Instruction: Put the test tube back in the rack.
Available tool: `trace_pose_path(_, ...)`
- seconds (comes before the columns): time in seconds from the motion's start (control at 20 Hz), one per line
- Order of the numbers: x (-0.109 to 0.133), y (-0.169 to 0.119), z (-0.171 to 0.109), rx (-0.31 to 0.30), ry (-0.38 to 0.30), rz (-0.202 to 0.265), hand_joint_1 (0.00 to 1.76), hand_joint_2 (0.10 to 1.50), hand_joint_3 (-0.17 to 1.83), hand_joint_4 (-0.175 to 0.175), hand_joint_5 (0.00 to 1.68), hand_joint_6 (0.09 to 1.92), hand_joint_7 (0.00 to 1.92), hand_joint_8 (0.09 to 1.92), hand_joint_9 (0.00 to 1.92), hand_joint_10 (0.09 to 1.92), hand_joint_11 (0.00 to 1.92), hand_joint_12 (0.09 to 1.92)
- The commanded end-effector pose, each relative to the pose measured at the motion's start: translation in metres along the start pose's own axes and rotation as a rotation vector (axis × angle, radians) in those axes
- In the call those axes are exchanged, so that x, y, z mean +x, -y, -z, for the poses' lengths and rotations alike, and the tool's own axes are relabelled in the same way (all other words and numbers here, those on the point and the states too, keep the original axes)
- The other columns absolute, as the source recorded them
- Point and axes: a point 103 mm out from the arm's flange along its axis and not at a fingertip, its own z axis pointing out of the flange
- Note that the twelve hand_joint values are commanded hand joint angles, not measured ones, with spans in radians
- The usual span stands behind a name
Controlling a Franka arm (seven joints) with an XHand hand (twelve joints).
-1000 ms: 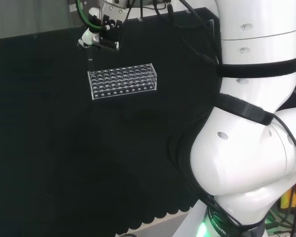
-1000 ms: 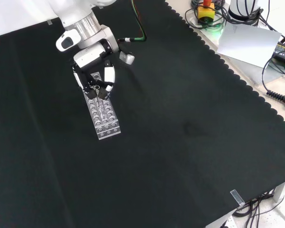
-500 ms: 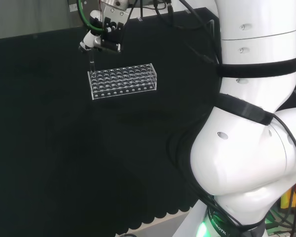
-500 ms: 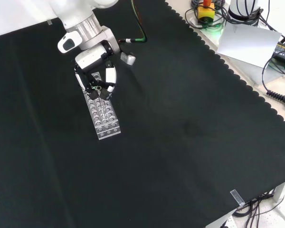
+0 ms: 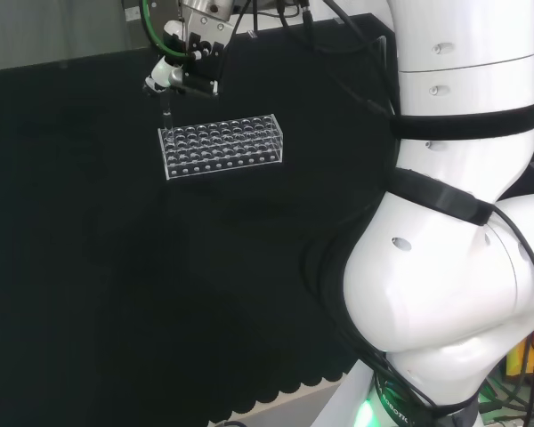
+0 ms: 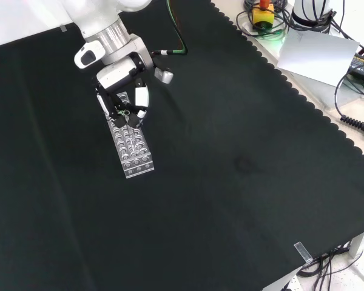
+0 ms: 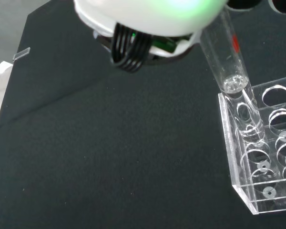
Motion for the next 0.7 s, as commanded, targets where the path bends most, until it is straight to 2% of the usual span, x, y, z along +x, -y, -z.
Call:
trace_pose_path(0.05,-0.0001,-0.0002,-0.0013,0.001,0.002,-0.004,1.24,0.61,0.64,-0.175,1.48,0.25,1.84,0.32,1.76,0.20,1.25,0.97)
trace_pose_path(0.7,0.0038,-0.0035,-0.0063,0.010,0.008,0.001,1.24,0.61,0.64,-0.175,1.48,0.25,1.84,0.32,1.76,0.20,1.25,0.97)
